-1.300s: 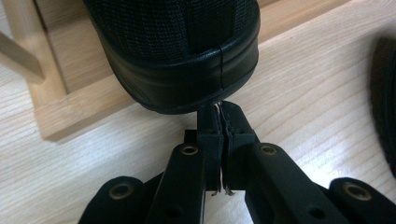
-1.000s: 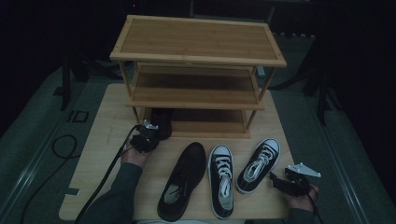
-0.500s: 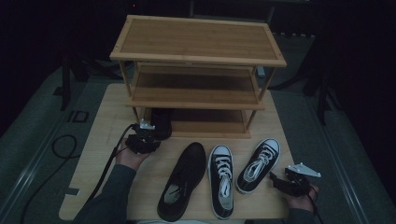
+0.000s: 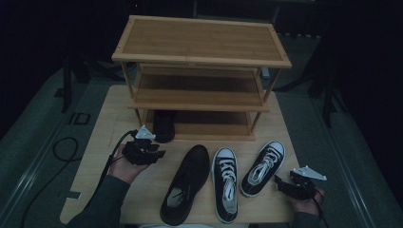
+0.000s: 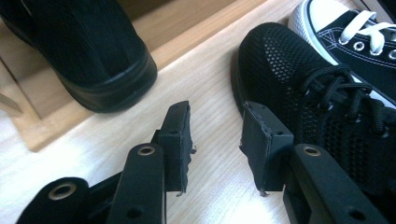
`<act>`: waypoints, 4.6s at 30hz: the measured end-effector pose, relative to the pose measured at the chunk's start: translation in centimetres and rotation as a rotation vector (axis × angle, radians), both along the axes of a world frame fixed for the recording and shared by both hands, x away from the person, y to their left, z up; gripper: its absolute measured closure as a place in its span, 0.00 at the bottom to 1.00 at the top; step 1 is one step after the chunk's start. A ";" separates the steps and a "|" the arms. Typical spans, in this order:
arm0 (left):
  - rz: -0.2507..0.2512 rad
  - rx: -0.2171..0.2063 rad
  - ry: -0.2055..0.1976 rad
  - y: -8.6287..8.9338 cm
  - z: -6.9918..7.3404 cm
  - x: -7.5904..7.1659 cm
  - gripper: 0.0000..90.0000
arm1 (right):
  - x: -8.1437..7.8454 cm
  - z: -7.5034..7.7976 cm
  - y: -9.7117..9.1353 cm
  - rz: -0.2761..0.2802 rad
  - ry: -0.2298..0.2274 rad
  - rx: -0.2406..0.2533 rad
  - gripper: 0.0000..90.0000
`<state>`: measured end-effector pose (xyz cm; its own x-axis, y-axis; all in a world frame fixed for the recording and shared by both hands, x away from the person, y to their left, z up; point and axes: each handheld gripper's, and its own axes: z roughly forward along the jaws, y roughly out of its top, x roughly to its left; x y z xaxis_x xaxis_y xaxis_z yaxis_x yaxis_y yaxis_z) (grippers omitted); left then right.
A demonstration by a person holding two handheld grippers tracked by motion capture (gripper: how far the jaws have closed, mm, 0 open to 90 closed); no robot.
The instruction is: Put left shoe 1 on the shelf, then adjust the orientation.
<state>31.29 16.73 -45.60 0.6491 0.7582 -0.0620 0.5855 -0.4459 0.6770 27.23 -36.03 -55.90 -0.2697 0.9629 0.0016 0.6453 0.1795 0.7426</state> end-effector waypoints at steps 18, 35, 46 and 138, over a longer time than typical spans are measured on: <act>-0.116 -0.058 0.027 -1.6 1.9 -2.2 0.70 | 0.0 0.0 0.0 0.000 0.000 0.000 0.33; -0.236 -0.071 0.102 -3.9 1.9 -5.4 0.68 | 0.0 0.0 0.0 0.001 0.000 -0.001 0.33; -0.230 0.099 0.148 -5.7 -0.3 -5.6 0.83 | -0.1 0.0 0.0 0.001 0.000 0.000 0.33; -0.010 0.036 0.097 -3.3 0.1 5.2 0.98 | -0.1 0.0 0.0 0.003 0.001 0.001 0.32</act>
